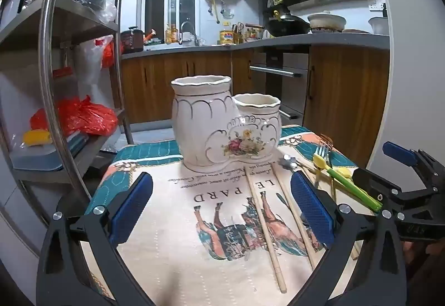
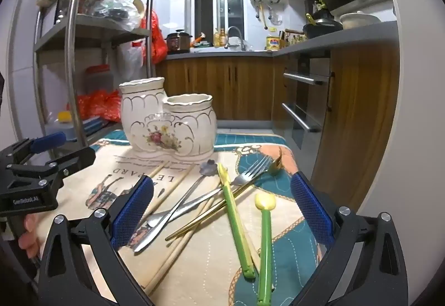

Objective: Organize utensils

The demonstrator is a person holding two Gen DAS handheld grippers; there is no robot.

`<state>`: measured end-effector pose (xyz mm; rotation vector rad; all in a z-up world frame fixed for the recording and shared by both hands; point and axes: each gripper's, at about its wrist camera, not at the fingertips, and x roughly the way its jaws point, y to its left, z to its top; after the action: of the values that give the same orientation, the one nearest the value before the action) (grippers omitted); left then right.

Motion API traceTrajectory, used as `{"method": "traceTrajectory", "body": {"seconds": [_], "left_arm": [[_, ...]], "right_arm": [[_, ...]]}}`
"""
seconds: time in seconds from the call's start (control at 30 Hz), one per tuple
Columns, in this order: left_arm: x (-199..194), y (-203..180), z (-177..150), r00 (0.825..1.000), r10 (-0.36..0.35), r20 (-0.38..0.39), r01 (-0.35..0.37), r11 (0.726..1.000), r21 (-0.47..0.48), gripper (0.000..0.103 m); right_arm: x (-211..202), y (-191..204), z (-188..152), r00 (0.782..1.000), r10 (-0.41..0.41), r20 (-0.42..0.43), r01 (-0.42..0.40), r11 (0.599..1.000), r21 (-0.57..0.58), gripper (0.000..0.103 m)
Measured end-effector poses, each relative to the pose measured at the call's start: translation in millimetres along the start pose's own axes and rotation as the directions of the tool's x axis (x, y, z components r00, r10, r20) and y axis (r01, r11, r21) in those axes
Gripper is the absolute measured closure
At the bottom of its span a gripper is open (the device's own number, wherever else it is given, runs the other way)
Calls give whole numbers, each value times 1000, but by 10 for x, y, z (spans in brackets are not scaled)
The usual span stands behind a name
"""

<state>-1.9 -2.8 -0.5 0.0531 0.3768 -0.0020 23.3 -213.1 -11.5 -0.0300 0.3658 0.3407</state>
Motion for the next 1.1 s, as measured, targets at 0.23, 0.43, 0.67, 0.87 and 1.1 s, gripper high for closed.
{"method": "traceTrajectory", "body": {"seconds": [0.23,0.43,0.67,0.87,1.1], "left_arm": [[4,64,-43,1000,13,11,-13,1000,-26,5],[-23,115,-38,1000,7,6,-7,999,-32,5],[-8,82,-4,1000,7,2,-7,1000,-26,5],[2,69,0,1000,5,1,-5,1000,-24,5],[6,47,2,1000,7,3,-7,1000,-23,5]], "right_arm": [[7,5,-3,1000,-4,-2,4,1000,-3,5],[8,7,-10,1000,-1,1,1,1000,-4,5],[16,13,-16,1000,-1,0,1,1000,-4,5],[14,13,-18,1000,-1,1,1,1000,-5,5],[21,14,-21,1000,-2,-1,2,1000,-5,5]]}}
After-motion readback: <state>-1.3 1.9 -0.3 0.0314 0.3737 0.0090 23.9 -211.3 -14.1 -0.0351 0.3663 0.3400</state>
